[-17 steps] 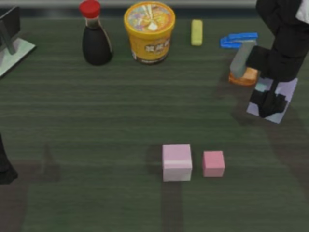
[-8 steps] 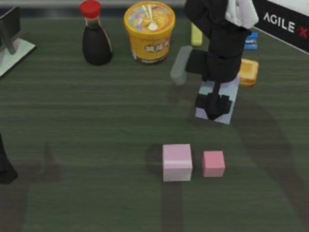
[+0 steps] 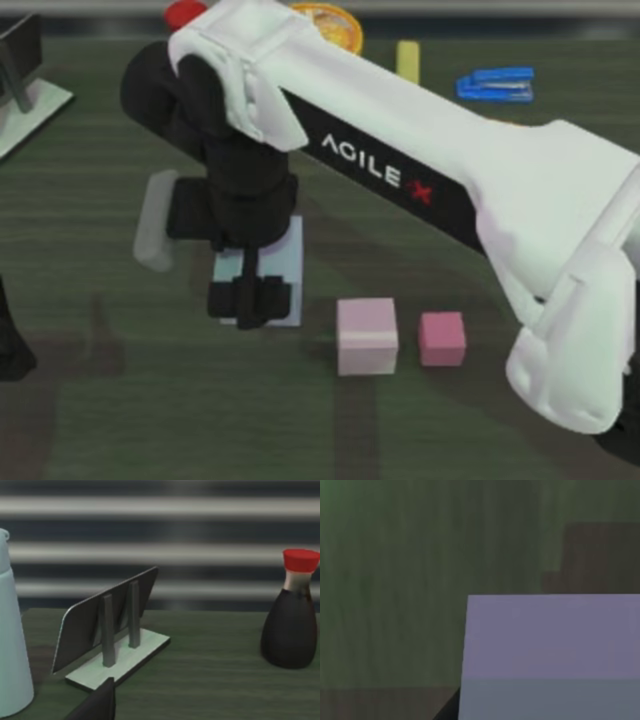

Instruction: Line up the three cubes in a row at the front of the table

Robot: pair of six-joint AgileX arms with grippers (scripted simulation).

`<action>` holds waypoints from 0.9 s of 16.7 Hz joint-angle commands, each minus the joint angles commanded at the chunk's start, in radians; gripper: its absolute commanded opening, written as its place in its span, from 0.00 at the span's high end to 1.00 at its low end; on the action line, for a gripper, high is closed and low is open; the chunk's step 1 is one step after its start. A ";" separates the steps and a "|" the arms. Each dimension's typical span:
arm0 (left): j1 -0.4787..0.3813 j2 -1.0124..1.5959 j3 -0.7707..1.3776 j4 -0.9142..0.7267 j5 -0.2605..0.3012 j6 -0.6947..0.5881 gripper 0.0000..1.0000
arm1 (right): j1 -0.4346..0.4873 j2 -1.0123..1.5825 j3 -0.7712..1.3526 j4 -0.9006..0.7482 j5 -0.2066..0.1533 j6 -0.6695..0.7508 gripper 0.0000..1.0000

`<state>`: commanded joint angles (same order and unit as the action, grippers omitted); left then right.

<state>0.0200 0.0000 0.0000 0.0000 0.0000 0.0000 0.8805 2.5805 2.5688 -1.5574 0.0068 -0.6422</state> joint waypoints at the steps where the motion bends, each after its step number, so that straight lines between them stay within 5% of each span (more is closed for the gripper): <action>1: 0.000 0.000 0.000 0.000 0.000 0.000 0.00 | 0.025 0.014 0.026 -0.014 0.001 0.009 1.00; 8: 0.000 0.000 0.000 0.000 0.000 0.000 0.00 | 0.043 0.016 0.029 -0.008 0.001 0.018 1.00; 15: 0.000 0.000 0.000 0.000 0.000 0.000 0.00 | 0.044 -0.028 -0.274 0.237 0.000 0.019 1.00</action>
<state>0.0200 0.0000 0.0000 0.0000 0.0000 0.0000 0.9241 2.5521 2.2949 -1.3207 0.0072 -0.6227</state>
